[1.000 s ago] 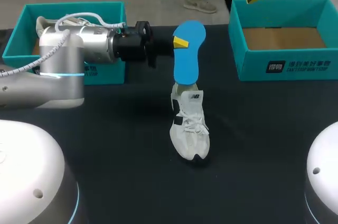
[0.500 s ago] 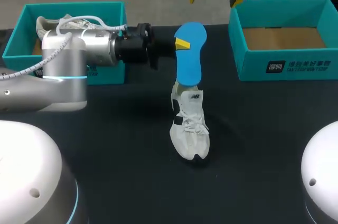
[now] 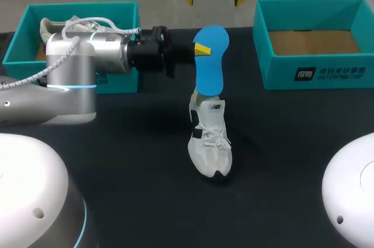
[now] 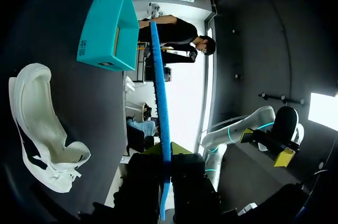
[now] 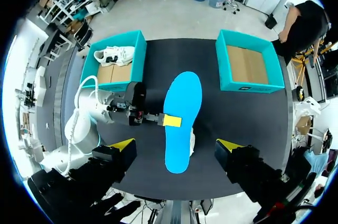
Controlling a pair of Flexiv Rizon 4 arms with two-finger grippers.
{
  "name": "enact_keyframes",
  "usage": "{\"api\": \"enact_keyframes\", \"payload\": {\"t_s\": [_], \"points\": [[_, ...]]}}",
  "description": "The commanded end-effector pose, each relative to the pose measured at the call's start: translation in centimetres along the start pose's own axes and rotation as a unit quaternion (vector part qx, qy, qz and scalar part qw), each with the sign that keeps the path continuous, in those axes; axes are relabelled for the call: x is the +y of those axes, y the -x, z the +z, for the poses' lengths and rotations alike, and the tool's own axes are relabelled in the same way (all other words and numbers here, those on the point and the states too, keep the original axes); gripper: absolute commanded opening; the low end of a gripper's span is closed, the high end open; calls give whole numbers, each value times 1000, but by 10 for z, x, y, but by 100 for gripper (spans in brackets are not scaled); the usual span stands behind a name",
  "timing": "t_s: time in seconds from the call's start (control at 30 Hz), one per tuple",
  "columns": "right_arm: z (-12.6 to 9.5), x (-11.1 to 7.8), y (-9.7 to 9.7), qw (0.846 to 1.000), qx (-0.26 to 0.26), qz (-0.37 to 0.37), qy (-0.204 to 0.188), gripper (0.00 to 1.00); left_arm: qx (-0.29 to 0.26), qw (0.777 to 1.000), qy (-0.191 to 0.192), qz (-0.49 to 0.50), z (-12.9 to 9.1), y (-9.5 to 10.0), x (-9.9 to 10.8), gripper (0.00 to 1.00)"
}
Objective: Take the shoe out of the shoebox, open the shoe tongue, remove and reinsert the insole, then place the shoe into the shoebox
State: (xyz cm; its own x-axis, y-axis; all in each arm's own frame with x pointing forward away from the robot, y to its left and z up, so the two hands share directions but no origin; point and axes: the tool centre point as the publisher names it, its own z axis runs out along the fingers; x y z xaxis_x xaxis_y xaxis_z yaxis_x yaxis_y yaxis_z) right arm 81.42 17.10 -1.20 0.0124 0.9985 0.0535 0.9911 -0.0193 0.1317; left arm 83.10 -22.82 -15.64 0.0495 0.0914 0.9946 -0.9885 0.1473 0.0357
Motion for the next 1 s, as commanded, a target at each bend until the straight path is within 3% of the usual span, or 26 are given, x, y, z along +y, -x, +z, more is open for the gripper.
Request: {"api": "enact_keyframes", "payload": {"t_s": [0.03, 1.0], "points": [[1, 6, -5, 999, -33, 9, -18, 100, -3, 1000, -1, 1, 0, -2, 1, 0], [6, 3, -16, 999, -23, 13, -24, 100, -2, 1000, -8, 7, -1, -4, 3, 0]]}}
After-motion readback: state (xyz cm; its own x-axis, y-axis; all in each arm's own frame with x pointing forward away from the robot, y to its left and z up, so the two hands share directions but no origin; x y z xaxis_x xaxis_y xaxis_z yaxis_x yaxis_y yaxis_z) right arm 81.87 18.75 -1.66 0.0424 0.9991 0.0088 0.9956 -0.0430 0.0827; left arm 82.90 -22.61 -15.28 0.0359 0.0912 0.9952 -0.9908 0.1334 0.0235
